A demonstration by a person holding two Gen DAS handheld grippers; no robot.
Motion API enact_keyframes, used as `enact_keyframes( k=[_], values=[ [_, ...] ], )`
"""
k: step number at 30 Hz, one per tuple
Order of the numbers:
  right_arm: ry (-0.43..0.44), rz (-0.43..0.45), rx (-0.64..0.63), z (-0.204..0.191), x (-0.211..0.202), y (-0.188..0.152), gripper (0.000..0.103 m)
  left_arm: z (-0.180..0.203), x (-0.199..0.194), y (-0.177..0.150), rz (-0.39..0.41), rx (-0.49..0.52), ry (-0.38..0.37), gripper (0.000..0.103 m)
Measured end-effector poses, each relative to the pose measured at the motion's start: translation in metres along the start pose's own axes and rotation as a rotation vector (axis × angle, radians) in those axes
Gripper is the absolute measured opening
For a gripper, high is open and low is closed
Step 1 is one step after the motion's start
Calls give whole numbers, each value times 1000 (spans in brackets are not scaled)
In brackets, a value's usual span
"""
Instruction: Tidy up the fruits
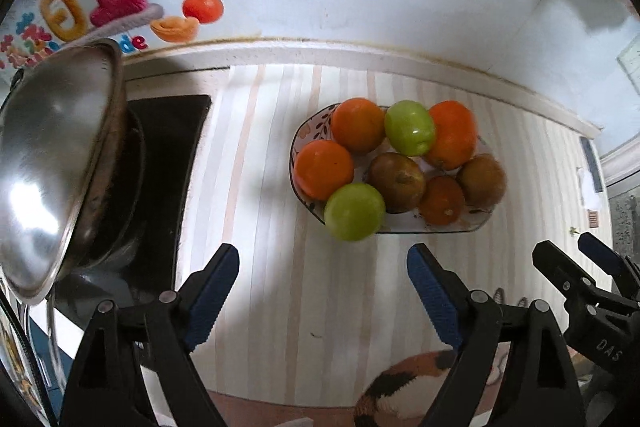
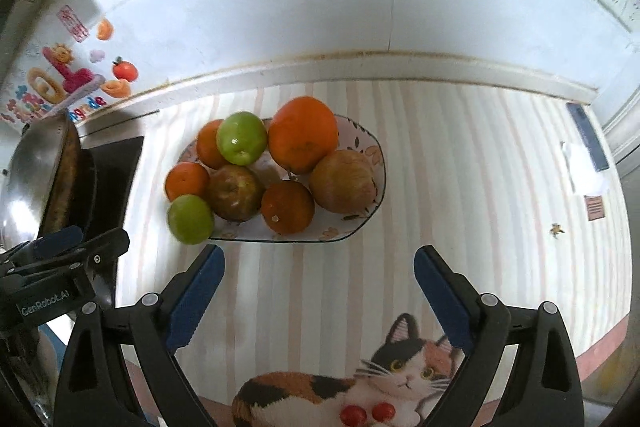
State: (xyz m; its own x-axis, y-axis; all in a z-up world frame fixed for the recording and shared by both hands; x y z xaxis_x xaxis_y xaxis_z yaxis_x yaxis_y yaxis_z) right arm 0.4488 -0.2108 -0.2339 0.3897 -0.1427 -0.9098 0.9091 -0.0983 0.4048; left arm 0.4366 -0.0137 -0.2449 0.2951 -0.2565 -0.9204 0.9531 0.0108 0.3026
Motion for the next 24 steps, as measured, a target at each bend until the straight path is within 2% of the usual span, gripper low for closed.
enact_keyframes(
  k=[12, 24],
  values=[
    [3, 139, 0, 8, -99, -16, 98, 34, -87, -21, 138, 92, -12, 86],
    [11, 247, 17, 14, -178, -39, 98, 55, -138, -42, 220, 132, -35, 86]
  ],
)
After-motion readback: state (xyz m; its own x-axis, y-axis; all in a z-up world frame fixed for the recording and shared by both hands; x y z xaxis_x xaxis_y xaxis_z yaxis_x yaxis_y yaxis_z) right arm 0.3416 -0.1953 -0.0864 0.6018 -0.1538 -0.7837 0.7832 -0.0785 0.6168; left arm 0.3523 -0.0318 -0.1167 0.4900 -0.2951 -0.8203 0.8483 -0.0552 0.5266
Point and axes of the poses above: each gripper's, at about its wrist camera, not at the fingertips, and x roughly the way its jaws point, z to its right, y to its top, the point moved 7 cm from there along x, roughly the way its jaws point, and after that the axes turned 11 degrees about -y, right-handed, at the moved point
